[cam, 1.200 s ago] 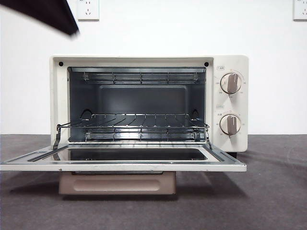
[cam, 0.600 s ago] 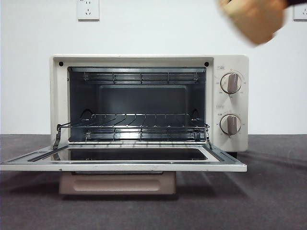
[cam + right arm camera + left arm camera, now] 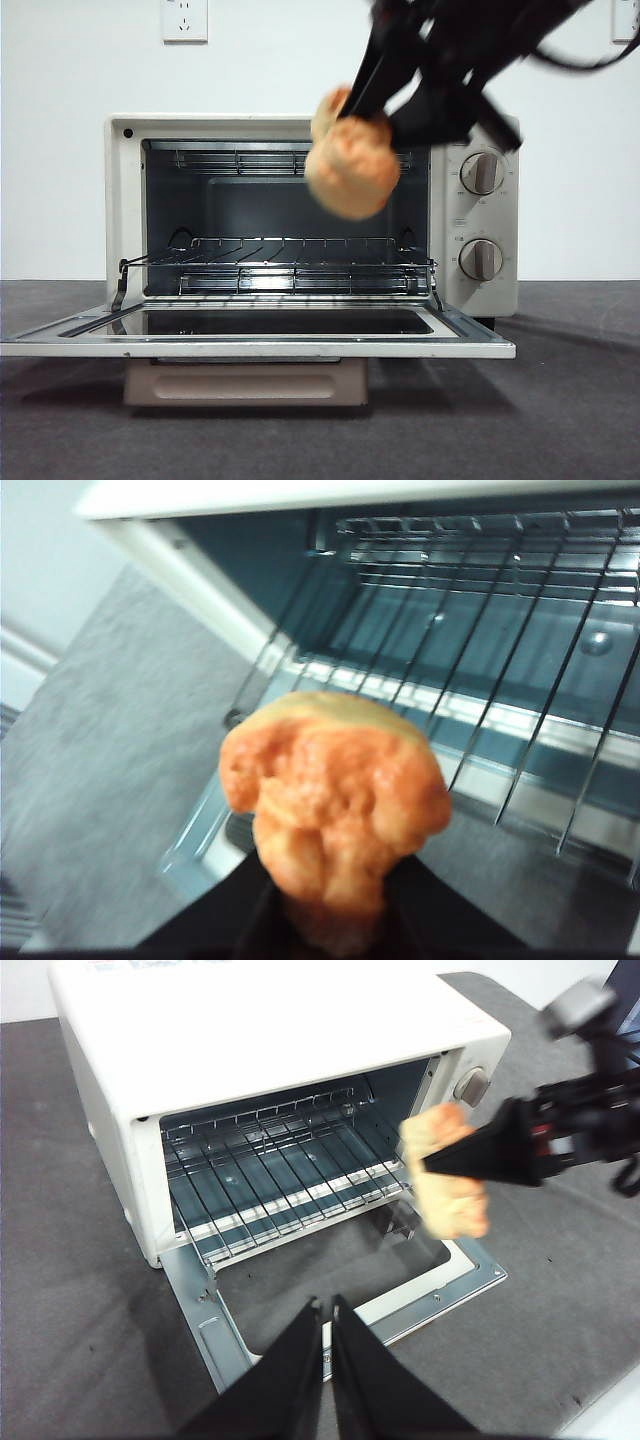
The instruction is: The left arm flap open the oven, the right arm pick bread and place it into oven, the left arm flap close the oven
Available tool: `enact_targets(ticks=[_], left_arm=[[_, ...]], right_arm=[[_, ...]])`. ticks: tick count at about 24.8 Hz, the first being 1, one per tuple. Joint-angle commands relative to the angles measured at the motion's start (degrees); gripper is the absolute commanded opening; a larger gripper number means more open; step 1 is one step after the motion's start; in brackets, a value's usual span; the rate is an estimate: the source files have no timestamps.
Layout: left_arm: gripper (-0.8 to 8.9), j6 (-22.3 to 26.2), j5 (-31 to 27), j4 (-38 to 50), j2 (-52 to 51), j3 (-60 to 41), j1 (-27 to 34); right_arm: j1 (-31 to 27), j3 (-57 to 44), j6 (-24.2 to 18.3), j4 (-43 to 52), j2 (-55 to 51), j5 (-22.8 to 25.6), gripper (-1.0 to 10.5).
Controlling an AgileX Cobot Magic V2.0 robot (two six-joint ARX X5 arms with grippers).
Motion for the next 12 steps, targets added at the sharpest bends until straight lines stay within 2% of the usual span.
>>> enact_targets(ticks=[1, 9, 12], left_arm=[[0.2, -0.9, -0.24, -0.9, 0.28, 0.98, -0.48], [0.2, -1.2, -0.24, -4.26, 0.28, 1.01, -0.48], [0.2, -1.33, -0.24, -5.2, 0.28, 1.03, -0.48]], right_arm=[[0.31, 2.38, 1.22, 2.62, 4.17, 1.18, 0.7], [-0.13, 8.94, 1.11, 4.46, 13.29, 6.99, 0.7], [-0.37, 12.0, 1.29, 1.33, 15.54, 10.97, 0.7]])
